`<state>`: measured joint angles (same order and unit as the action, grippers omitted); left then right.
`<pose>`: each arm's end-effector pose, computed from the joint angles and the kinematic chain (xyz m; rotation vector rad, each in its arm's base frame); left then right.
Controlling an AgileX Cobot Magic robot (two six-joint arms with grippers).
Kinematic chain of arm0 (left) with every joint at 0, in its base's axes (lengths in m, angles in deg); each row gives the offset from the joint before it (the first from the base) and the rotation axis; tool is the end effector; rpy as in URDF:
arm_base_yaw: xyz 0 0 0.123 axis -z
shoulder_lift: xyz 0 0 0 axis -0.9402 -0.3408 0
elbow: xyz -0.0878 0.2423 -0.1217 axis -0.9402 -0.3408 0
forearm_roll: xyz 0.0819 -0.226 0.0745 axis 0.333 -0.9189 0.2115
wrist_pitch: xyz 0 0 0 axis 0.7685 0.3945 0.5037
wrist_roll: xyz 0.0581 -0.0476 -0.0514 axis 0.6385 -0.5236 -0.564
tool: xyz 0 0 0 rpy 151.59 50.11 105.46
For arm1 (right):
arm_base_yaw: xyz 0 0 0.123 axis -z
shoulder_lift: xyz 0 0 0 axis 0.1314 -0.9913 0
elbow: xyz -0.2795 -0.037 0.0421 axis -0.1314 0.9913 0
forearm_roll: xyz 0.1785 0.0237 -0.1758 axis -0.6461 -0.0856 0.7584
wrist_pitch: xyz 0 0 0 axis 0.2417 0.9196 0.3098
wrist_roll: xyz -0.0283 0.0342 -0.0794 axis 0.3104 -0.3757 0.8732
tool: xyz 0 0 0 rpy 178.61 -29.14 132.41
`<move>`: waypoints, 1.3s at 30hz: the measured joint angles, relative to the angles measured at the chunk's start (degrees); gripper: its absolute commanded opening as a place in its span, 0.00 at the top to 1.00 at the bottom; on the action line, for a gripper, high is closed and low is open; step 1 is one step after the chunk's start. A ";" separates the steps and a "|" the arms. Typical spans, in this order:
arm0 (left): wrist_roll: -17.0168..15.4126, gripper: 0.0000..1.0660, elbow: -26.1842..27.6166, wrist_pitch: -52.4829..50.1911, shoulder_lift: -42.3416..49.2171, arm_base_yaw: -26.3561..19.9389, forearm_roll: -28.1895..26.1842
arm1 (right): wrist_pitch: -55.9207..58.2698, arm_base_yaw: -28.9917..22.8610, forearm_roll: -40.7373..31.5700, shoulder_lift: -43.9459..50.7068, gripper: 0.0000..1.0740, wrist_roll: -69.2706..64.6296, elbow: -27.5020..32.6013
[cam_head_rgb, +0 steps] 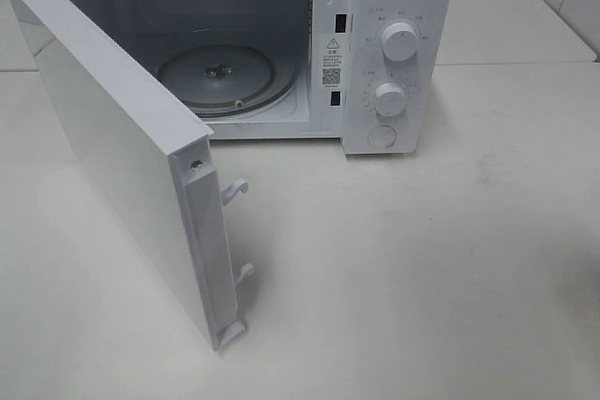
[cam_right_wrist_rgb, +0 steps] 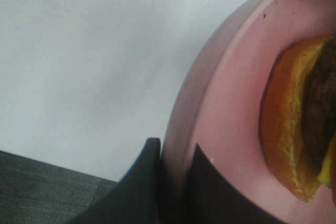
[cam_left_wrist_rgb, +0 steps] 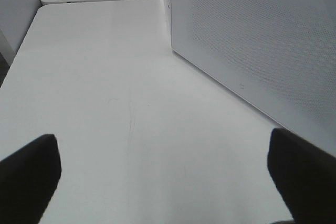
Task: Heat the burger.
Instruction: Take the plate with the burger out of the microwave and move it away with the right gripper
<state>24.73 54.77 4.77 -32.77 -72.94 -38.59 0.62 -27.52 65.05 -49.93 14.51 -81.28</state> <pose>-0.0054 -0.0106 0.2806 0.1099 2.0061 -0.0271 0.1239 0.0290 0.2351 -0.6318 2.5613 -0.5789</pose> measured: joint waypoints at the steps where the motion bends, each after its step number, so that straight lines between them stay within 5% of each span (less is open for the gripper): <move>1: 0.00 0.06 0.00 0.00 0.00 0.00 0.00 | 0.34 0.00 0.46 -1.15 1.00 -1.32 0.00; 39: 0.00 0.06 0.00 0.00 0.00 0.00 0.00 | -14.09 0.00 9.28 -30.83 1.00 -35.29 -0.11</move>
<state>24.73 54.77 4.77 -32.77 -72.94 -38.59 -13.48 -27.52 74.33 -80.76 -20.78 -81.40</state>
